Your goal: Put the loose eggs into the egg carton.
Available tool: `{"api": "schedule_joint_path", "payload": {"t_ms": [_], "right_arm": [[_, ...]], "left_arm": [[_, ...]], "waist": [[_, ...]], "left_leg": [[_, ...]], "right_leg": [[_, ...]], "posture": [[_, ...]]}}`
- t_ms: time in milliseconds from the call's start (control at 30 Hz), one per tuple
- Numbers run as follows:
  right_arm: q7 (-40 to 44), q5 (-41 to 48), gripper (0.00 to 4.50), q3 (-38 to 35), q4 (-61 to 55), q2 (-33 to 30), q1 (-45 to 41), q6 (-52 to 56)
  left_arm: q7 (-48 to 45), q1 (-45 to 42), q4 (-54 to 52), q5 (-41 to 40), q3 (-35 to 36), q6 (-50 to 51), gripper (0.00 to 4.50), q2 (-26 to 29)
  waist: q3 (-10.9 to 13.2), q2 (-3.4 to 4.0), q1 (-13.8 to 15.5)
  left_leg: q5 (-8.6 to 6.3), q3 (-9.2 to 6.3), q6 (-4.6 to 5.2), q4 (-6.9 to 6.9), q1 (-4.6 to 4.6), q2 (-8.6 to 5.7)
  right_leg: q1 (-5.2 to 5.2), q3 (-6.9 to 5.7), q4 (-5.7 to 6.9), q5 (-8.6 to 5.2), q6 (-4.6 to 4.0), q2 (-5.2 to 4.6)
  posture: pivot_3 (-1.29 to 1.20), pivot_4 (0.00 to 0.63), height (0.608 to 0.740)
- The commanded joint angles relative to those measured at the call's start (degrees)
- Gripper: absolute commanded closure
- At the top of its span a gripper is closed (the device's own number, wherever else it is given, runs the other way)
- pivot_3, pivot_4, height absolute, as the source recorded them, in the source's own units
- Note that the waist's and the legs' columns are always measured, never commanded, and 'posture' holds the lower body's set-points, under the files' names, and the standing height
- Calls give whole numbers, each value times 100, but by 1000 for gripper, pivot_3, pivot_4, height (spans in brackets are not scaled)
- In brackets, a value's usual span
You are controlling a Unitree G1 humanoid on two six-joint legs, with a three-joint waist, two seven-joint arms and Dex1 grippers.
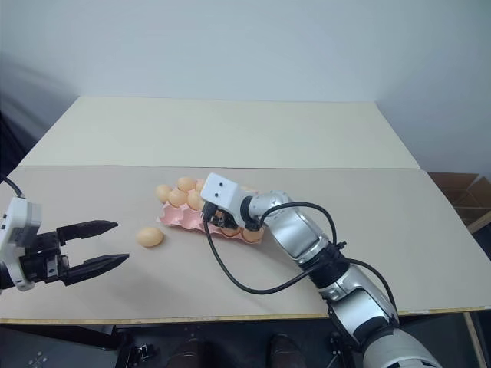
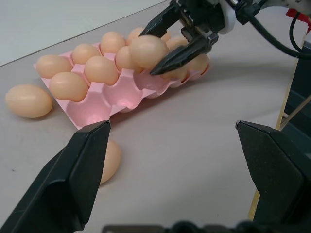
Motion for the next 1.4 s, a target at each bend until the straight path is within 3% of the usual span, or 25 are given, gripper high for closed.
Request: {"api": "schedule_joint_path", "payload": {"t_ms": [33, 67, 100, 300, 467, 667, 767, 967, 1133, 1400], "right_arm": [[64, 33, 394, -274, -276, 55, -133, -23], [83, 64, 64, -382, -377, 10, -126, 13], [132, 145, 9, -554, -546, -86, -97, 76], [593, 847, 9, -1895, -1743, -1088, 402, 429], [1231, 1419, 9, -3028, -2343, -2187, 1454, -21], [2360, 2261, 9, -4241, -2432, -2831, 3048, -1052], [2612, 2497, 9, -4337, -2546, -2967, 3446, -1233], [2493, 2654, 9, -4271, -2575, -3047, 3360, -1264], [2390, 2625, 9, -4091, -2598, -2997, 3262, -1312], [2256, 2570, 9, -3842, -2921, -3028, 3116, -1445]], "left_arm": [[18, -5, -156, -78, 173, -11, 0, 29], [25, -32, -135, -79, 155, -7, 0, 39], [30, -65, -107, -74, 136, -5, 0, 55], [-77, -203, 160, 17, 78, -41, 0, 158], [-134, -231, 443, 120, 159, -135, 0, 145], [-162, 75, 695, 228, 224, -137, 0, 12], [-65, 172, 692, 256, 251, -155, 0, -99], [620, 179, 848, 485, 114, 400, 0, -83], [1946, -639, 837, 841, -791, 1055, 0, -419], [2116, -1950, 1609, 1505, -2024, 457, 0, -1033]], "waist": [[0, 0, -1], [0, 0, -1], [0, 0, 0], [0, 1, 57], [0, 0, 72], [0, 0, 25], [0, 0, -2], [0, 0, 11], [0, 0, 69], [-2, -6, 129]], "left_leg": [[0, 0, 0, 0, 2, 1], [0, 0, -1, 0, 2, 3], [2, 0, -4, 0, 3, 5], [3, 0, -8, 0, 3, 6], [2, 1, -8, -17, 5, 4], [3, -1, -7, -32, 20, 7], [3, 1, -7, -34, 32, 7], [-21, -2, -48, -34, 60, 4], [-21, -9, -48, -34, 68, 0], [5, -10, -8, -34, 51, -7]], "right_leg": [[0, 0, 2, 0, 0, 1], [0, -1, 2, 0, 0, 2], [-1, -1, 5, -1, 1, 4], [1, -3, 0, -7, 3, 4], [1, -2, -11, -15, 4, 4], [4, 4, -8, -33, 30, 14], [11, 9, -8, -36, 28, 14], [19, 16, 2, -46, -10, 15], [26, 19, 2, -46, -11, 19], [22, 27, -3, -24, 19, 25]], "posture": [[0, 150, 740], [0, 150, 740], [0, 150, 740], [0, 150, 740], [0, 150, 740], [0, 150, 740], [0, 150, 740], [0, 150, 740], [0, 150, 740], [0, 150, 740]]}}
